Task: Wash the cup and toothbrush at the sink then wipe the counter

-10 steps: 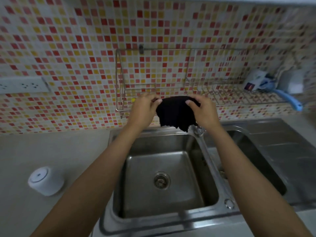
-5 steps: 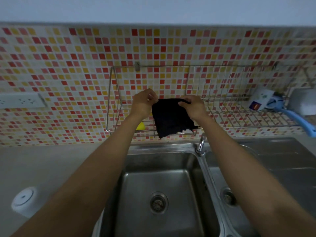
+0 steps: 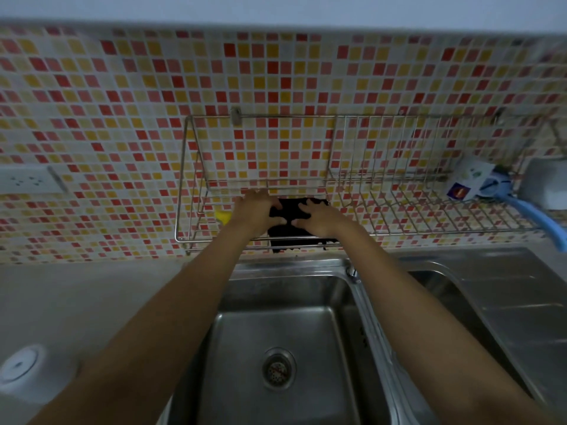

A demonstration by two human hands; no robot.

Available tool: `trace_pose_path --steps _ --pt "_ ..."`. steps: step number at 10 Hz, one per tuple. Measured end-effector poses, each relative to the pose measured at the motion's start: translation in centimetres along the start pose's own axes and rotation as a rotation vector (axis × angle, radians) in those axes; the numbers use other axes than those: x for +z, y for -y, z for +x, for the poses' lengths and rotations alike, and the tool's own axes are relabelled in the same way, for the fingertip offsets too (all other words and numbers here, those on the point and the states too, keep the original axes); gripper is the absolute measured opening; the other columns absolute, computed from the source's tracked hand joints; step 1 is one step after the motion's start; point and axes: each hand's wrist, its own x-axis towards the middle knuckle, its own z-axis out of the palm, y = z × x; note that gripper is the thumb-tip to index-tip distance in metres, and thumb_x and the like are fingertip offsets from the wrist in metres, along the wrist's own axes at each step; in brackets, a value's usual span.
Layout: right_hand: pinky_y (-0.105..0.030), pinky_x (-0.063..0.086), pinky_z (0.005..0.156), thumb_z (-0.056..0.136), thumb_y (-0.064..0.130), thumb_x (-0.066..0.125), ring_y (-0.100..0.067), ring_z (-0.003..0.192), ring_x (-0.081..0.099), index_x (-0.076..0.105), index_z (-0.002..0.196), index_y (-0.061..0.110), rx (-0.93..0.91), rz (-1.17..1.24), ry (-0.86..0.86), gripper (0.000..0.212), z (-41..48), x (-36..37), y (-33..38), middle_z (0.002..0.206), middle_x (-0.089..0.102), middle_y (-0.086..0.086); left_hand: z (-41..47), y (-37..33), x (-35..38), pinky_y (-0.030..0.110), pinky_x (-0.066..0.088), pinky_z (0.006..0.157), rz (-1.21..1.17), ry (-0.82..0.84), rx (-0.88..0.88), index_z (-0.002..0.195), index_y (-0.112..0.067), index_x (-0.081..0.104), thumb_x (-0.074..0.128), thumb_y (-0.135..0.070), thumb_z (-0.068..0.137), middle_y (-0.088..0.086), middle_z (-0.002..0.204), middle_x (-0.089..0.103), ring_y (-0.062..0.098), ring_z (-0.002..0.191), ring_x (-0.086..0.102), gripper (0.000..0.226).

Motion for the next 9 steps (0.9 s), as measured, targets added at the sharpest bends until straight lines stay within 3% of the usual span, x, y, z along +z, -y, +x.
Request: trace_pose_path --steps 1,2,3,4,5,6,7,8,9 --pt "-0.045 0.006 0.118 0.100 0.050 0.033 -0.032 0.147 -0.001 0.008 0.153 0.019 0.037 -0.036 0.008 0.067 -0.1 0.0 0.4 0.161 0.000 -0.006 -1.4 0.9 -0.9 0.047 0.042 0.096 0.210 -0.142 -0.272 0.136 -0.019 0.045 0.048 -0.065 0.086 0.014 0.141 0.043 0.035 0.129 0.039 0.068" --pt "-0.043 0.010 0.118 0.100 0.047 0.035 -0.031 0.147 0.006 0.014 0.152 0.017 0.022 -0.055 -0.084 0.064 -0.5 0.4 0.6 0.160 0.009 -0.007 -2.5 2.2 -0.7 0.047 0.044 0.097 0.131 0.011 -0.522 0.146 -0.014 0.028 0.041 -0.077 0.081 0.018 0.153 0.025 0.038 0.135 0.035 0.092" --pt "-0.039 0.016 0.117 0.098 0.043 0.043 -0.029 0.145 0.015 0.021 0.151 0.016 0.009 0.026 -0.167 0.063 -1.2 0.4 0.8 0.158 0.019 -0.008 -2.5 2.9 0.0 0.048 0.043 0.099 -0.052 0.045 -0.522 0.147 -0.009 0.025 0.052 -0.061 0.085 0.022 0.155 0.018 0.040 0.133 0.038 0.084" --pt "-0.038 0.022 0.115 0.098 0.039 0.044 -0.029 0.144 0.019 0.024 0.150 0.016 0.011 0.071 -0.188 0.061 -1.6 0.2 0.9 0.158 0.021 -0.010 -2.3 2.9 0.3 0.046 0.047 0.094 -0.201 -0.134 -0.378 0.139 -0.005 0.038 0.060 -0.039 0.086 0.022 0.148 0.029 0.040 0.122 0.048 0.066" --pt "-0.038 0.027 0.113 0.098 0.039 0.043 -0.030 0.142 0.024 0.028 0.149 0.016 0.043 0.066 -0.170 0.059 -1.5 0.4 0.9 0.156 0.025 -0.011 -2.3 3.3 0.4 0.045 0.048 0.092 -0.199 -0.120 -0.295 0.135 -0.007 0.045 0.062 -0.038 0.083 0.018 0.139 0.037 0.040 0.119 0.049 0.063" --pt "-0.039 0.042 0.102 0.098 0.037 0.040 -0.031 0.127 0.044 0.043 0.142 0.014 0.059 0.063 -0.282 0.050 -1.5 0.7 0.7 0.143 0.045 -0.015 -2.5 3.0 0.3 0.050 0.044 0.101 -0.196 -0.058 -0.406 0.144 -0.010 0.034 0.057 -0.055 0.087 0.021 0.146 0.031 0.042 0.129 0.040 0.076" --pt "-0.035 0.047 0.081 0.100 0.036 0.034 -0.029 0.100 0.058 0.063 0.115 0.013 0.012 -0.009 -0.584 0.040 -2.9 1.4 1.2 0.109 0.065 -0.012 -4.0 2.7 0.4 0.052 0.037 0.106 -0.080 -0.184 -0.349 0.146 -0.013 0.033 0.028 -0.063 0.093 0.020 0.147 0.037 0.040 0.133 0.036 0.072" --pt "-0.044 0.033 0.107 0.103 0.037 0.021 -0.023 0.122 0.049 0.057 0.124 0.014 -0.012 -0.188 -0.773 0.047 -5.1 3.9 1.1 0.124 0.062 -0.004 -7.2 2.9 1.5 0.051 0.023 0.115 0.054 -0.334 -0.175 0.148 -0.016 0.029 0.011 -0.058 0.096 0.014 0.151 0.036 0.034 0.139 0.031 0.069" --pt "-0.046 0.001 0.120 0.103 0.041 0.011 -0.019 0.146 0.017 0.032 0.147 0.013 0.018 -0.157 -0.748 0.056 -7.5 6.8 1.0 0.154 0.033 -0.002 -10.7 3.7 2.8 0.047 -0.002 0.120 0.013 -0.302 -0.073 0.153 -0.018 0.009 -0.002 -0.064 0.092 0.009 0.161 0.009 0.030 0.148 0.005 0.077"
